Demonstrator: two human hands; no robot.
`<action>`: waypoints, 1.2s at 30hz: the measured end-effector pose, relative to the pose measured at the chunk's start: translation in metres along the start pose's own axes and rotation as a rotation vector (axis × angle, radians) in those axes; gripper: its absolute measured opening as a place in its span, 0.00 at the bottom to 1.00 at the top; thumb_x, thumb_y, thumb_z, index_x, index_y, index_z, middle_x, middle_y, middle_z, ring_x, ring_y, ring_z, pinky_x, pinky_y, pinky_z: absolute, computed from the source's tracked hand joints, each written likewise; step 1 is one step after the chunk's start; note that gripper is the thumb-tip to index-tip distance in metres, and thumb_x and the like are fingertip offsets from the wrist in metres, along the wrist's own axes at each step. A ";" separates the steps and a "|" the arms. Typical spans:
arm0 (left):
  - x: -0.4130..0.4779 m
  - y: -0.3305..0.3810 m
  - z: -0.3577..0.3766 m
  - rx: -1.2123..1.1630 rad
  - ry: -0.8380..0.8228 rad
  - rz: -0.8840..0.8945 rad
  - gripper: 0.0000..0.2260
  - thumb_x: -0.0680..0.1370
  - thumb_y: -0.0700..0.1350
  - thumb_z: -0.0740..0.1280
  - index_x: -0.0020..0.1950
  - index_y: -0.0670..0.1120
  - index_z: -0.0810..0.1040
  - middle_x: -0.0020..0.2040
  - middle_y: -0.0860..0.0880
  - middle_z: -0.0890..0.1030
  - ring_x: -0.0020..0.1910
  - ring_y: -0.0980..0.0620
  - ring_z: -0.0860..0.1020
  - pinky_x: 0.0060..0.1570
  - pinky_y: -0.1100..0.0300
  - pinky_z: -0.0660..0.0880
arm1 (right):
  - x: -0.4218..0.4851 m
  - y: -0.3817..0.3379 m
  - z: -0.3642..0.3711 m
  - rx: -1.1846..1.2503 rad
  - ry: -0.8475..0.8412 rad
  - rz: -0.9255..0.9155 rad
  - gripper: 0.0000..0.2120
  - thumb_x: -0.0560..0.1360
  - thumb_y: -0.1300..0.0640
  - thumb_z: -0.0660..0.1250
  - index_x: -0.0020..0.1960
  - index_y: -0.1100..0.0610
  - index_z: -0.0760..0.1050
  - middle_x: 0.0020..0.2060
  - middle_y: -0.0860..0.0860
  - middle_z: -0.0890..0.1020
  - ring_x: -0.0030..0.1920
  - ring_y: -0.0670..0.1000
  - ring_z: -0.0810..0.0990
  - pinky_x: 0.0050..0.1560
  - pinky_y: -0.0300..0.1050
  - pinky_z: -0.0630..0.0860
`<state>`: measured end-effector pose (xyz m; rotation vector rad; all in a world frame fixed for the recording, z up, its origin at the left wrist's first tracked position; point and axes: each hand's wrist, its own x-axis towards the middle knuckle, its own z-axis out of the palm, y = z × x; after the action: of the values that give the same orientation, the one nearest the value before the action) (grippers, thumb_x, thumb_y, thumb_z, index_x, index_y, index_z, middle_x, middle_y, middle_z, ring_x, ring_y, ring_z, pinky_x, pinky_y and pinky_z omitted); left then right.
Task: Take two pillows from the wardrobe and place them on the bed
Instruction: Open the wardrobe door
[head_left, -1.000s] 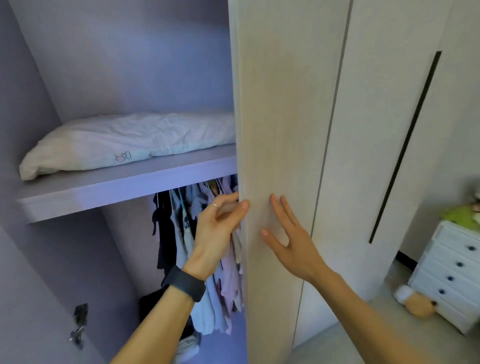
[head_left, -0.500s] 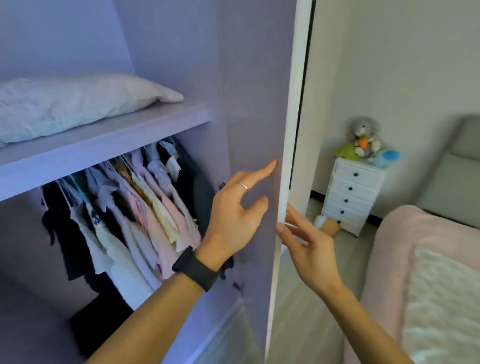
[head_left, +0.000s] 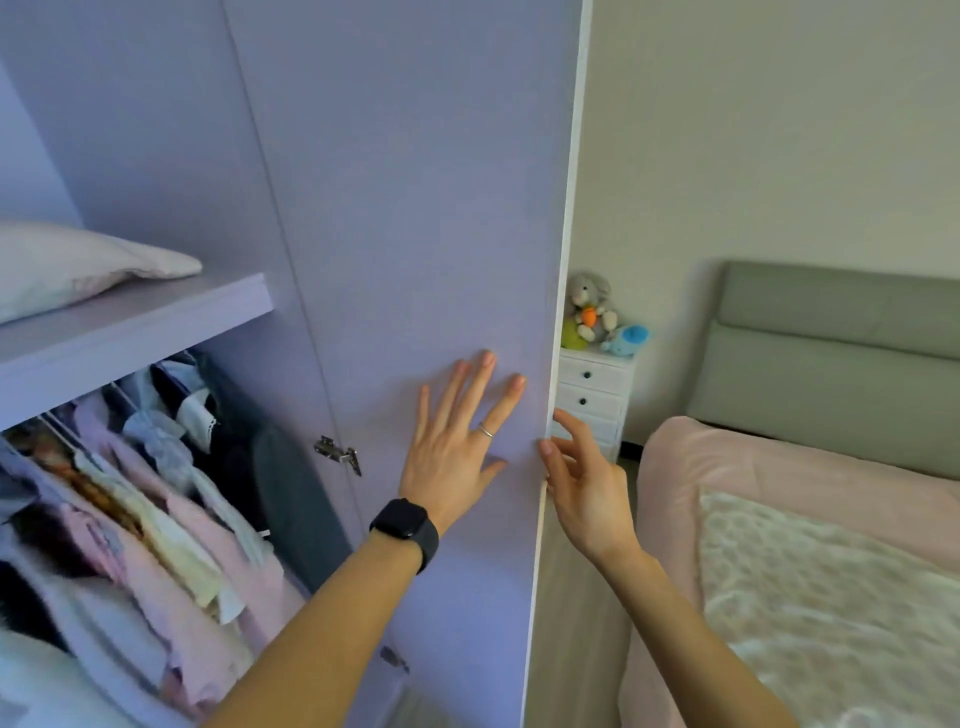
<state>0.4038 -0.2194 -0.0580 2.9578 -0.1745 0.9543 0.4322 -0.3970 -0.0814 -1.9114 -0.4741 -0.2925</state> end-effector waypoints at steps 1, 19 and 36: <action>0.005 0.002 0.004 0.002 0.002 -0.015 0.53 0.69 0.51 0.78 0.81 0.58 0.43 0.82 0.49 0.41 0.80 0.43 0.46 0.71 0.31 0.58 | 0.006 0.003 -0.001 -0.020 -0.002 0.006 0.16 0.82 0.49 0.62 0.69 0.43 0.69 0.52 0.46 0.84 0.46 0.45 0.84 0.50 0.43 0.79; 0.011 0.008 0.008 -0.102 0.087 -0.086 0.36 0.71 0.41 0.74 0.76 0.58 0.65 0.76 0.49 0.66 0.73 0.47 0.68 0.71 0.37 0.64 | 0.019 0.009 -0.006 -0.079 0.019 0.029 0.24 0.82 0.59 0.60 0.75 0.42 0.64 0.58 0.43 0.80 0.55 0.44 0.81 0.53 0.33 0.76; -0.150 -0.138 -0.154 0.154 0.245 -0.651 0.17 0.77 0.47 0.67 0.66 0.54 0.77 0.68 0.50 0.74 0.63 0.48 0.74 0.64 0.49 0.72 | -0.003 -0.123 0.181 0.116 -0.433 -0.624 0.18 0.79 0.47 0.61 0.67 0.47 0.76 0.66 0.43 0.77 0.66 0.45 0.73 0.68 0.30 0.63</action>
<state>0.2093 -0.0578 -0.0193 2.6641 0.8395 1.2236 0.3703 -0.1899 -0.0488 -1.6688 -1.3540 -0.2411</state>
